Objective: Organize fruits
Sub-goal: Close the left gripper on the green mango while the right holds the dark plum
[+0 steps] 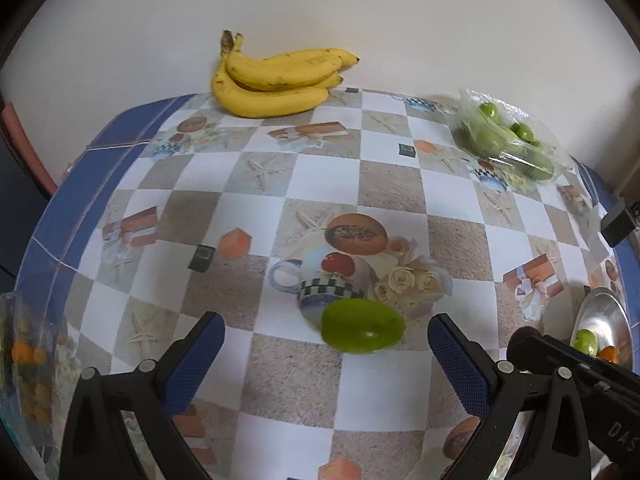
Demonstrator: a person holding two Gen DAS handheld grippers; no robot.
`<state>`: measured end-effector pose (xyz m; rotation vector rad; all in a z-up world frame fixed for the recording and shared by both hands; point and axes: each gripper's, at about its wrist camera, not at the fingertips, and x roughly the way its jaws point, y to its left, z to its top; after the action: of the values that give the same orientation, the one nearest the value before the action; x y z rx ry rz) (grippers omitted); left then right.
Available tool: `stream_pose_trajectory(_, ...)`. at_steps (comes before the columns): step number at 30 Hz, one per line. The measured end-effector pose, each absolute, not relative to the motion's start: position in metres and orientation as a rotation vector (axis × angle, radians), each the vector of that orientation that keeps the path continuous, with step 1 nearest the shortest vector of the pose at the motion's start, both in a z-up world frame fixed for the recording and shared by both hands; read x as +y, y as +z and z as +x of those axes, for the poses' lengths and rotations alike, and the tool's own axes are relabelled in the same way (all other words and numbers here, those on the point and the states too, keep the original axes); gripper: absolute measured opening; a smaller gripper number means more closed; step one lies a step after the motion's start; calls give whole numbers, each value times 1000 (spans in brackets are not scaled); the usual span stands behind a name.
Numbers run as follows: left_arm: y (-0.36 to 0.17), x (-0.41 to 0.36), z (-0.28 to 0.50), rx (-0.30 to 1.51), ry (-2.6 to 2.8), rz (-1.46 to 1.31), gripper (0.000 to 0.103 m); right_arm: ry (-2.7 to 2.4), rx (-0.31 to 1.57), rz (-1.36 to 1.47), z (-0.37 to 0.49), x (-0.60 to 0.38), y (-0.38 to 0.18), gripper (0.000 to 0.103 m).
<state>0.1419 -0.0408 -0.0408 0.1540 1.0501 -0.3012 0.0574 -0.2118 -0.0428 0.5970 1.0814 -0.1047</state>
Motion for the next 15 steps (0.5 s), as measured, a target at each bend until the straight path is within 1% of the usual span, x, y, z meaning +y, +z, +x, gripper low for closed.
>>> stream_pose_trajectory(3, -47, -46, 145, 1069, -307, 148, 101, -110, 1078, 606, 59, -218, -43, 28)
stream_pose_trajectory(5, -52, -51, 147, 1078, -308, 154, 98, -112, 1077, 615, 59, -221, -44, 28)
stream_pose_trajectory(9, -62, -57, 149, 1106, -316, 149, 95, -115, 1082, 622, 59, -225, -46, 28)
stream_pose_trajectory(11, -66, -60, 150, 1117, -319, 154, 91, -117, 1084, 623, 59, -226, -46, 28)
stream_pose_trajectory(15, -73, -65, 150, 1134, -334, 151, 87, -119, 1086, 625, 58, -228, -47, 28)
